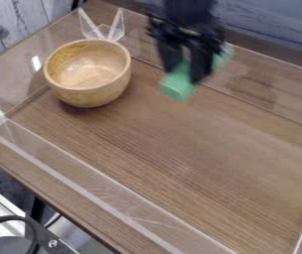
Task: Remove the green block from inside the brown bowl and put it on the table
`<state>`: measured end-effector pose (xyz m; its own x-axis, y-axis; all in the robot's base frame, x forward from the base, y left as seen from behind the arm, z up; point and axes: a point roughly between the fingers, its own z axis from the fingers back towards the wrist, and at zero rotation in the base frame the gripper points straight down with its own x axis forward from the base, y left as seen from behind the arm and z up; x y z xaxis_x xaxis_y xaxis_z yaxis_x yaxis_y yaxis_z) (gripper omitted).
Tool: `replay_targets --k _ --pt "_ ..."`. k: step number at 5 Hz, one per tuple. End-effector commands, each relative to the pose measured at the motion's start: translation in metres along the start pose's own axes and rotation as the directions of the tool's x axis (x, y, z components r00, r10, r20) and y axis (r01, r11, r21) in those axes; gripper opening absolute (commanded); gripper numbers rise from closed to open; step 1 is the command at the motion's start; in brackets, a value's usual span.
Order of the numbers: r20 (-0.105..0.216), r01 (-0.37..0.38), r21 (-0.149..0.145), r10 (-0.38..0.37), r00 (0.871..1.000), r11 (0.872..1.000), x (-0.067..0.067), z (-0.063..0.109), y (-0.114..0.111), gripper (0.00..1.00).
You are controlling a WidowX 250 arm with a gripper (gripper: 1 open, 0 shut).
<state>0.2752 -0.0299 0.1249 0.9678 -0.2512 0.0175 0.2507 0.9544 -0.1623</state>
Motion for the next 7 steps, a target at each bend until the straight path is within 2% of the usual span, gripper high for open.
replay_targets --k 1,2,3,5,6,7 --pt "0.038 -0.013 0.022 0.012 0.999 1.0 -0.003 0.008 0.02 0.0" --pt "0.004 -0.031 0.032 0.031 1.0 0.999 -0.008 -0.007 0.032 0.0" --pt "-0.029 -0.038 0.035 0.039 0.999 0.999 -0.013 -0.028 0.042 0.0" --pt "-0.085 -0.039 0.029 0.041 0.996 0.999 -0.02 -0.067 0.055 0.0" --pt "-0.066 -0.044 0.036 0.047 0.997 0.998 -0.014 -0.064 0.055 0.0" --pt "-0.062 -0.045 0.038 0.048 0.997 0.998 -0.01 -0.064 0.056 0.0"
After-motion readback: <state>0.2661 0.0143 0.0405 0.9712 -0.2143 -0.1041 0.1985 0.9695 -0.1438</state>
